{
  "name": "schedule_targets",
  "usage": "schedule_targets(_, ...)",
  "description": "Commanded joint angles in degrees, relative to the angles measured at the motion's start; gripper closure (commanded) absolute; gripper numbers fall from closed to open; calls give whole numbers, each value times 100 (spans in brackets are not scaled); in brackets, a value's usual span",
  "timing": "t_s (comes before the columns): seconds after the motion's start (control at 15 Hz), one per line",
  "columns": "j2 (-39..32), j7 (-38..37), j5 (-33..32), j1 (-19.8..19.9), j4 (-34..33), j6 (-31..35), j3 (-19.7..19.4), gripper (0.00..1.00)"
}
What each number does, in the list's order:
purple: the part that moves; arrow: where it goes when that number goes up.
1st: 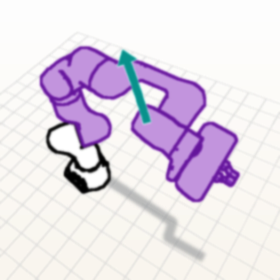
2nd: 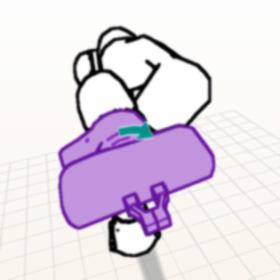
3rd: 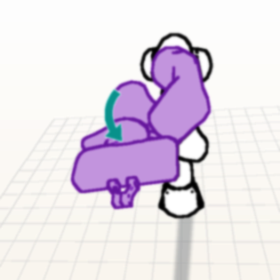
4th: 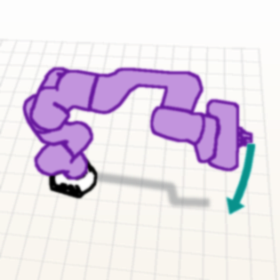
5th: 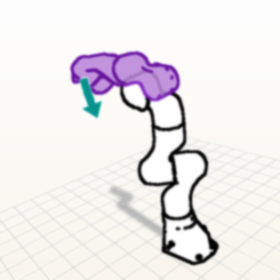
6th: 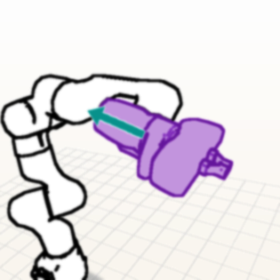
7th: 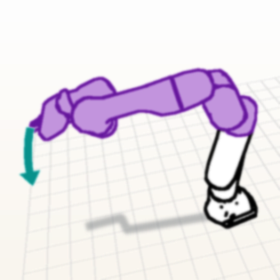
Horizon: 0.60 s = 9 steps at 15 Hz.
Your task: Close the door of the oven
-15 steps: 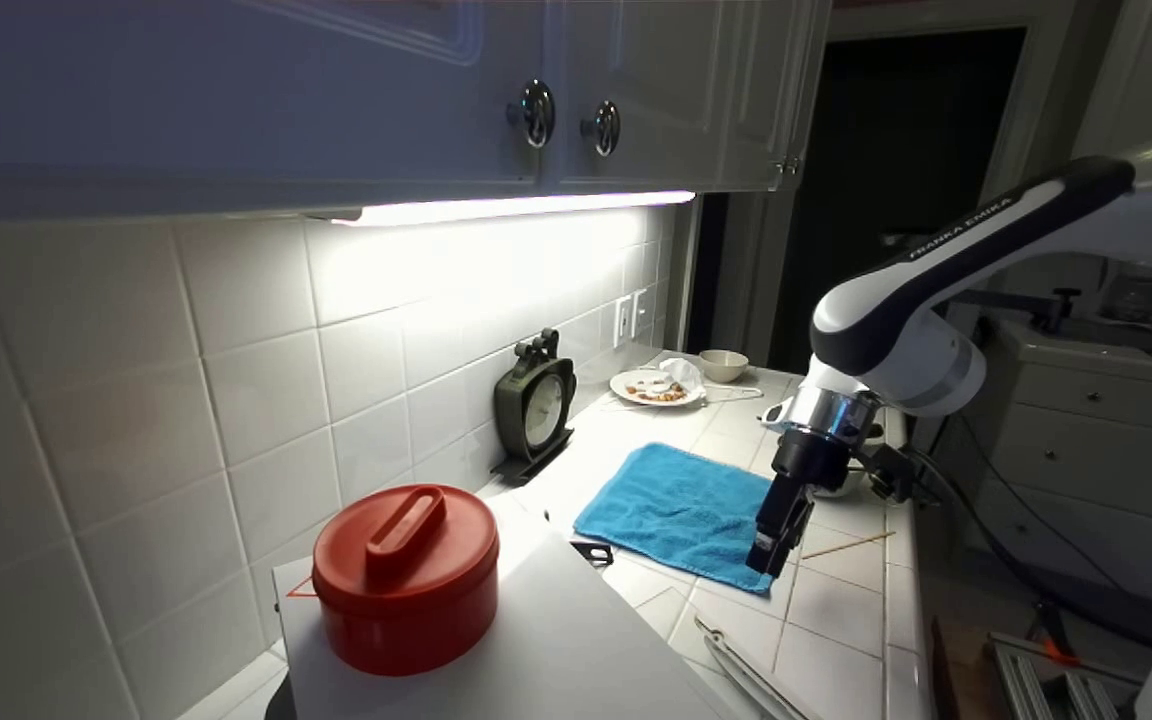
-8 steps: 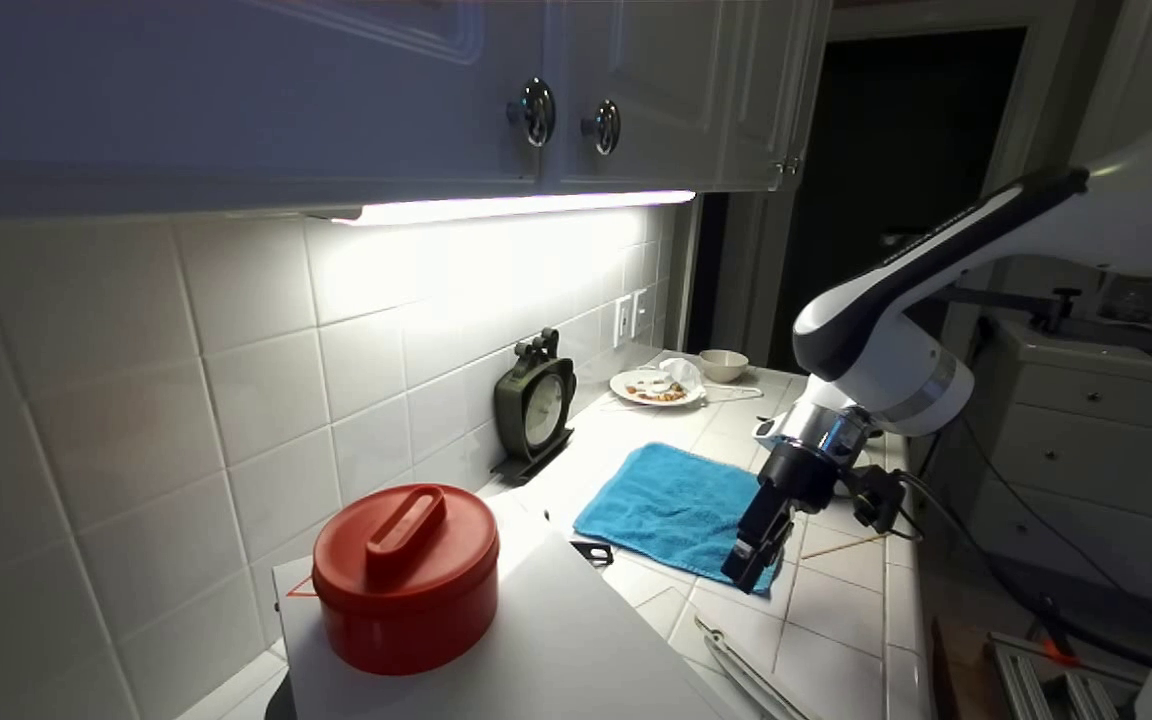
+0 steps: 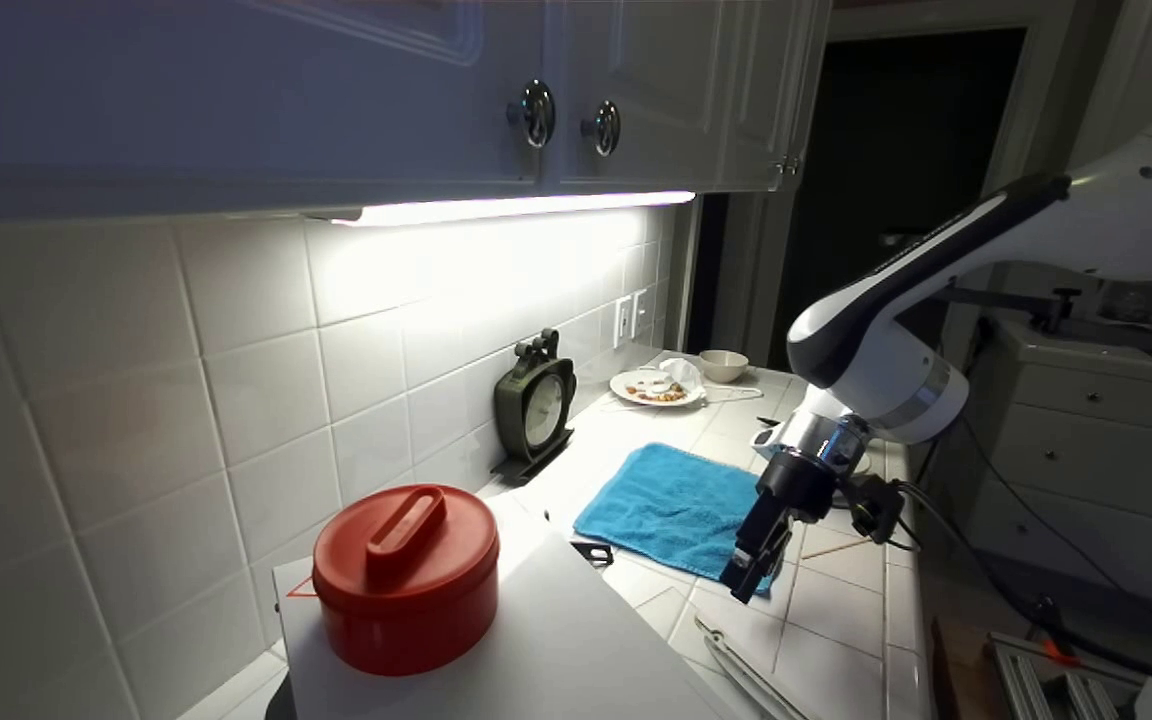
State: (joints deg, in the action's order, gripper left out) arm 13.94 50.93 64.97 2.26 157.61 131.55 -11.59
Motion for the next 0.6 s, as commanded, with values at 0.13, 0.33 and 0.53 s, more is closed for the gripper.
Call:
schedule_targets(0.13,-68,297,286,189,-3,60,121,0)
schedule_targets(0.33,-78,550,623,242,-16,98,88,0)
schedule_targets(0.53,-212,864,1242,251,-102,107,132,0)
